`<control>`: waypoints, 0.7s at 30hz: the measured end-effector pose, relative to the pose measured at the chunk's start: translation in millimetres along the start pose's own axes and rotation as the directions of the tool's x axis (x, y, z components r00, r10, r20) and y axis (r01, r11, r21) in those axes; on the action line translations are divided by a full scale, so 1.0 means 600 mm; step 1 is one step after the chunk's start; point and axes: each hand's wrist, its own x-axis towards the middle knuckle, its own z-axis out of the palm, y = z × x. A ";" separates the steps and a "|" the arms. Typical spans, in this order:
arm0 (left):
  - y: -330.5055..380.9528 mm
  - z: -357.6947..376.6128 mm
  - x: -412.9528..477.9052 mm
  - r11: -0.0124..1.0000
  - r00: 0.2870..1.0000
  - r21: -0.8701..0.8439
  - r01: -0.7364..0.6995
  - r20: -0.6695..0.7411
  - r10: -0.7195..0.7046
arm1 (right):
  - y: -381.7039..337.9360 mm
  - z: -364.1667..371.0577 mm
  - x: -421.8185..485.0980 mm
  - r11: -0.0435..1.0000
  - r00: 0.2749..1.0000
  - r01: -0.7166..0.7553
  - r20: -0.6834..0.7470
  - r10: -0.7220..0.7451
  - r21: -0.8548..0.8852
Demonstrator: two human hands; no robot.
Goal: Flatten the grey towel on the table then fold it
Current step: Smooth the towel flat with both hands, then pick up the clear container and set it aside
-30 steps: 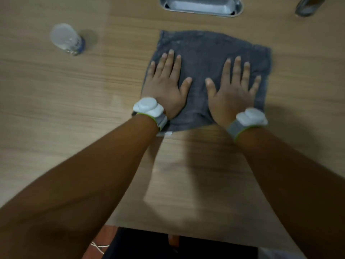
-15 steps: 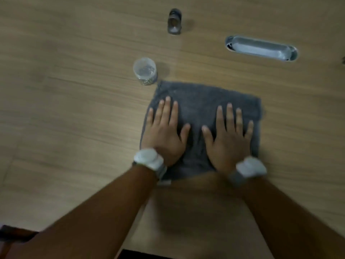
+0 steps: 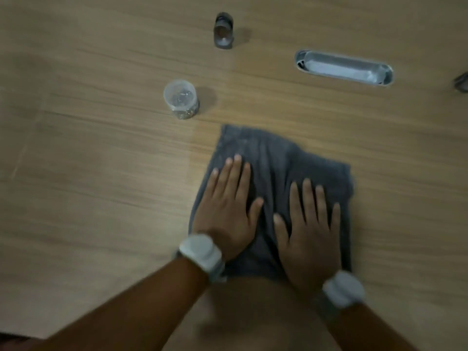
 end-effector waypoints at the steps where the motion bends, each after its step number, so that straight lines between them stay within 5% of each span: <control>1: 0.011 0.008 -0.030 1.000 1.000 0.007 -0.012 0.012 0.012 | 0.006 0.002 -0.033 1.000 1.000 0.011 0.020 -0.011 -0.009; 6: 0.020 0.026 -0.051 0.998 0.999 0.050 -0.039 0.025 0.037 | 0.020 -0.008 -0.033 0.999 0.997 0.037 0.060 -0.039 0.033; 15: 0.008 -0.012 0.223 0.987 0.987 0.033 0.157 -0.043 -0.155 | 0.076 -0.030 0.291 0.996 0.996 -0.066 0.070 0.062 0.059; 21: -0.001 -0.009 0.147 0.997 0.996 0.041 0.071 -0.065 -0.069 | 0.053 -0.013 0.174 0.998 0.998 -0.035 -0.045 0.037 0.057</control>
